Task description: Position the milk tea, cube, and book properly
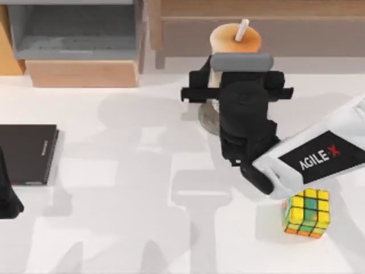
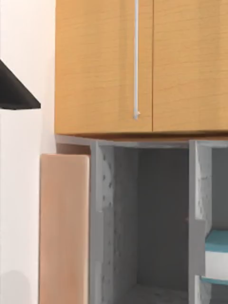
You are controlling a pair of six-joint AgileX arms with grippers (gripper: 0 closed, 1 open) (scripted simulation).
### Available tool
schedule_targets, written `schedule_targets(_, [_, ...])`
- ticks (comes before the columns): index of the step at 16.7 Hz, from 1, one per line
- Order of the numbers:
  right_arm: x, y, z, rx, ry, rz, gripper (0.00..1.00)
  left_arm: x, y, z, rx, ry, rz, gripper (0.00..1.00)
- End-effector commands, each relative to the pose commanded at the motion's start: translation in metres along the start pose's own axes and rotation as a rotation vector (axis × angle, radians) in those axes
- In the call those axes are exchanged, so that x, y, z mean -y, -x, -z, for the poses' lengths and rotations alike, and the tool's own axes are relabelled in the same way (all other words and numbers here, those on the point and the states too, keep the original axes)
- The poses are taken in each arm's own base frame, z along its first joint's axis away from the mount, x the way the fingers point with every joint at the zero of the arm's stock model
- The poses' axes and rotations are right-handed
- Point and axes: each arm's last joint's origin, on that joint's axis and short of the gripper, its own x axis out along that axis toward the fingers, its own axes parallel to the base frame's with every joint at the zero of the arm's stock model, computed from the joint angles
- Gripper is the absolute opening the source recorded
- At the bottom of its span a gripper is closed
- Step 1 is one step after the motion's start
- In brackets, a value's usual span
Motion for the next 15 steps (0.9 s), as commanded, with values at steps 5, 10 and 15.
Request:
schedule_targets(5, [0.0,0.0,0.0,0.0,0.0,0.0,0.38,0.0,0.0,0.0,0.0,0.0,0.0,1.0])
schedule_targets(10, [0.0,0.0,0.0,0.0,0.0,0.0,0.75,0.0,0.0,0.0,0.0,0.0,0.0,1.0])
schedule_targets(15, [0.0,0.0,0.0,0.0,0.0,0.0,1.0,0.0,0.0,0.0,0.0,0.0,0.0,1.0])
